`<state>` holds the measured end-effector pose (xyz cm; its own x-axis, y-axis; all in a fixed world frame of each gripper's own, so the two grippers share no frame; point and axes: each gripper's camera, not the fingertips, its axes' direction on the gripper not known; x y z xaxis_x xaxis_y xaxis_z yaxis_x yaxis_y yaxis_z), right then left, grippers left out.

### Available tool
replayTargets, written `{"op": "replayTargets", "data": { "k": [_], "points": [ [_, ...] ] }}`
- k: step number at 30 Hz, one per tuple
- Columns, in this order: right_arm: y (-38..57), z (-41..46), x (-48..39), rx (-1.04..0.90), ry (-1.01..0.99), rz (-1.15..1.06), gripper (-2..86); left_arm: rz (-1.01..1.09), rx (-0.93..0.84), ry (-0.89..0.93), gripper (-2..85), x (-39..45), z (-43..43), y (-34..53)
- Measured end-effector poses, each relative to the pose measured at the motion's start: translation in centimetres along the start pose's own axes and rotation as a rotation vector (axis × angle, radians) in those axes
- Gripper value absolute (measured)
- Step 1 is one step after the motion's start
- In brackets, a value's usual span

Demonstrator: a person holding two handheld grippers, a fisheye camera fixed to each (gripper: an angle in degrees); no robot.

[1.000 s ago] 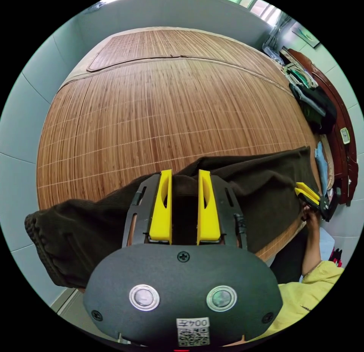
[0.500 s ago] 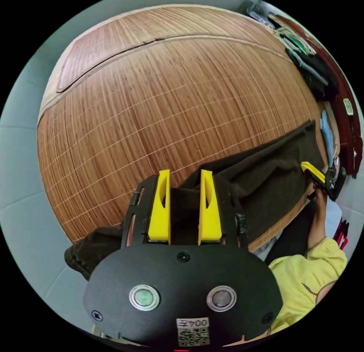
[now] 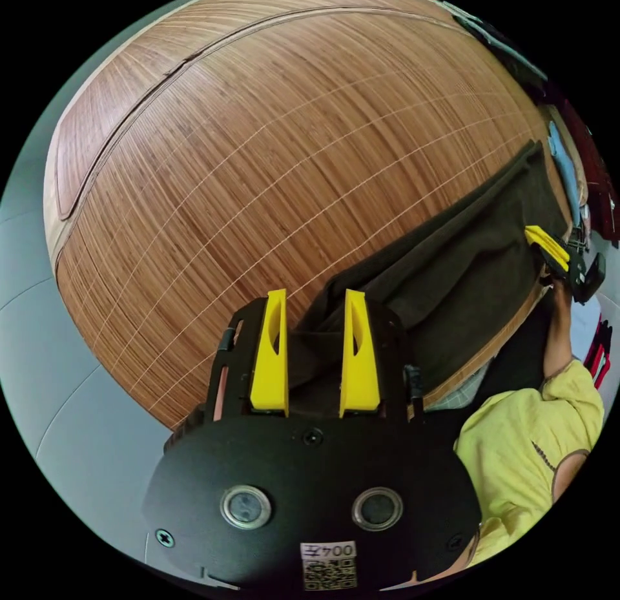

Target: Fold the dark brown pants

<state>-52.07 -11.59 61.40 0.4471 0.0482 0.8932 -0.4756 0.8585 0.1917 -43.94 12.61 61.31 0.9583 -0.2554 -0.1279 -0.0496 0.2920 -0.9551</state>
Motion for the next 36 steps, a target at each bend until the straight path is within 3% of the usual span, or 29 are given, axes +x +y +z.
{"op": "replayTargets", "data": {
  "k": [3, 6, 13, 15, 20, 27, 36],
  "points": [
    [-1.2, 0.3, -0.6, -0.083, 0.054, -0.04, 1.2, 0.008, -0.077, -0.038, 12.3, 0.0, 1.1, -0.8],
    [-2.0, -1.3, -1.4, -0.048, 0.093, -0.053, -0.1, 0.011, -0.095, -0.041, 12.3, 0.2, 1.7, -1.4],
    [-3.6, 3.7, -1.9, -0.379, 0.038, -0.076, 2.5, 0.058, -0.171, -0.088, 10.4, 1.0, 2.5, -2.7],
    [-3.8, 3.7, -1.8, -0.361, 0.047, -0.085, 2.7, 0.09, -0.171, -0.062, 5.2, 1.2, 2.3, -2.8],
    [-3.9, 4.6, -0.3, -0.33, -0.033, -0.073, 3.0, 0.136, -0.2, -0.104, 2.2, 1.6, 1.0, -2.9],
    [-4.8, 5.9, 0.2, -0.344, -0.048, -0.084, 3.0, 0.073, -0.172, -0.01, 1.3, -1.1, -0.1, -2.0],
    [-5.6, 7.1, 0.2, -0.333, -0.024, -0.097, 2.8, 0.039, -0.072, -0.041, 4.9, -1.2, 0.6, 2.9]
  ]
}}
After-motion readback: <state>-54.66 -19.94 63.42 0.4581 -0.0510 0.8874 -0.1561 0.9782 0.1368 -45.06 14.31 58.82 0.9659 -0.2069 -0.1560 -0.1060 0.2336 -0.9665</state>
